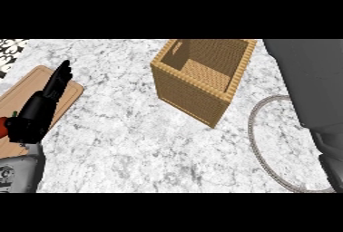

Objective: Pick the lemon from the placemat and place it in the basket

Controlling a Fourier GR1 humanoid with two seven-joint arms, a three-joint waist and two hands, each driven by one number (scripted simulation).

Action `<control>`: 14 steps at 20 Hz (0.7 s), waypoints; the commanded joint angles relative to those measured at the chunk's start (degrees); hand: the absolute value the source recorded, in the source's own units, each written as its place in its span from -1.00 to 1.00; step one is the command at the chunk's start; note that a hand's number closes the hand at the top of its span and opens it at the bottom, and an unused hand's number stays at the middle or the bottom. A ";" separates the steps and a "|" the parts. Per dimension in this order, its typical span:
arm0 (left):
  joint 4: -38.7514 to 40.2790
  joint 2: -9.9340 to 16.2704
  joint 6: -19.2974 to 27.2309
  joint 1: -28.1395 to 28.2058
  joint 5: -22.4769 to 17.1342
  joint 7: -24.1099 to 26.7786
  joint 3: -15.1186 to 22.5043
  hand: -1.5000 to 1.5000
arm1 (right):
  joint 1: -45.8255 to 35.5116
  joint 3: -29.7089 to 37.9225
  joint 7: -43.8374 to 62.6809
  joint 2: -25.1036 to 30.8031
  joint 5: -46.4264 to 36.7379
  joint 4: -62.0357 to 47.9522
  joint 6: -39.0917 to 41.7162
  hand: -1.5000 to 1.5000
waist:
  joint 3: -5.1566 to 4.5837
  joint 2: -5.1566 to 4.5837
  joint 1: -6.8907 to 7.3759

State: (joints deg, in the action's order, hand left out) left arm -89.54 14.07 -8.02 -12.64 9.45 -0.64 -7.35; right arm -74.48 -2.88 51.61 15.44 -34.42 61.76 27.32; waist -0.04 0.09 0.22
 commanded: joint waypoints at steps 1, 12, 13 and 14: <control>2.42 -0.74 1.04 -3.42 1.12 -1.26 0.55 0.00 | 0.15 1.72 3.33 -3.12 2.07 -1.29 1.78 -1.00 | 0.01 -0.10 -0.20; 0.67 -0.72 0.65 0.01 1.22 1.37 0.32 0.00 | 0.73 11.52 1.83 -5.87 1.08 3.47 -19.02 -1.00 | 0.03 -0.27 0.27; -0.24 -0.19 0.40 0.65 1.38 0.35 0.25 0.00 | 0.47 12.71 2.51 -4.65 0.66 6.14 -20.78 -1.00 | 0.06 0.01 -0.02; -1.68 -0.46 0.49 1.08 1.10 0.62 0.32 0.00 | 3.06 13.89 0.16 -3.27 -0.47 5.94 -23.90 -1.00 | 0.09 -0.11 0.18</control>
State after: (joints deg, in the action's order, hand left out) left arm -89.90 13.43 -7.46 -11.47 10.65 0.43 -6.95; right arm -73.15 7.22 52.06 11.48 -33.17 65.90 12.84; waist -0.01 0.00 0.40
